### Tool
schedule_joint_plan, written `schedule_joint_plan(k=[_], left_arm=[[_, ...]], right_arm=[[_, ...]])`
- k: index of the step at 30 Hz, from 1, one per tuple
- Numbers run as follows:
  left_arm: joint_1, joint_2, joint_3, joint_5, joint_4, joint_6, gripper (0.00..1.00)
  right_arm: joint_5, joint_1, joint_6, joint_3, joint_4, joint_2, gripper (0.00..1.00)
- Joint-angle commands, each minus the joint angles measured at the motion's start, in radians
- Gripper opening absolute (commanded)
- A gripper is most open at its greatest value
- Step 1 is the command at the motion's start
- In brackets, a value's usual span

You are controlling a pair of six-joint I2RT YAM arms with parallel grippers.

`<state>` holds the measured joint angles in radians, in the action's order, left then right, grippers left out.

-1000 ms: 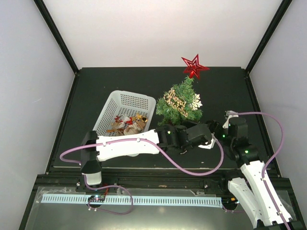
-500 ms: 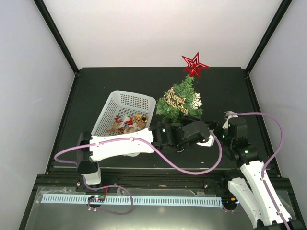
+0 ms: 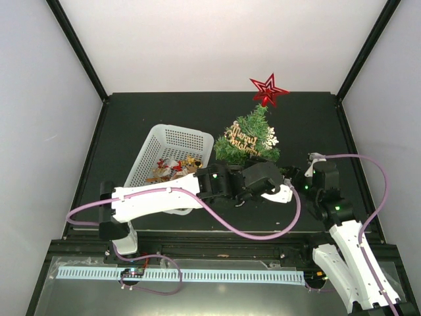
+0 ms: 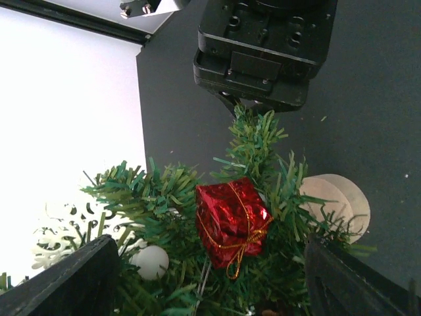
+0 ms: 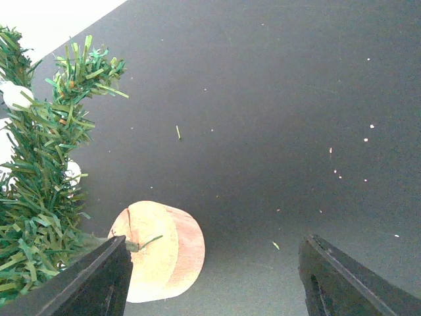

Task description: Decorate the small christmas tree

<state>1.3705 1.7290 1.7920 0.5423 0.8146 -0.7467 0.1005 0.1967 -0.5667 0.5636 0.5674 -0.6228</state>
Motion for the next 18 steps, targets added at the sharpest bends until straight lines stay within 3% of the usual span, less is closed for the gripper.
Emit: schedule_joint_plan(k=[1, 11, 18], left_arm=[[0.004, -0.066, 0.041, -0.032, 0.042, 0.026, 0.78], [-0.003, -0.179, -0.069, -0.059, 0.045, 0.040, 0.81], [-0.029, -0.264, -0.086, -0.133, 0.096, 0.076, 0.82]], right_arm=[[0.013, 0.007, -0.001, 0.002, -0.009, 0.000, 0.70], [-0.023, 0.007, -0.016, 0.009, 0.021, 0.023, 0.70], [-0.139, 0.007, -0.067, 0.050, 0.099, 0.026, 0.70]])
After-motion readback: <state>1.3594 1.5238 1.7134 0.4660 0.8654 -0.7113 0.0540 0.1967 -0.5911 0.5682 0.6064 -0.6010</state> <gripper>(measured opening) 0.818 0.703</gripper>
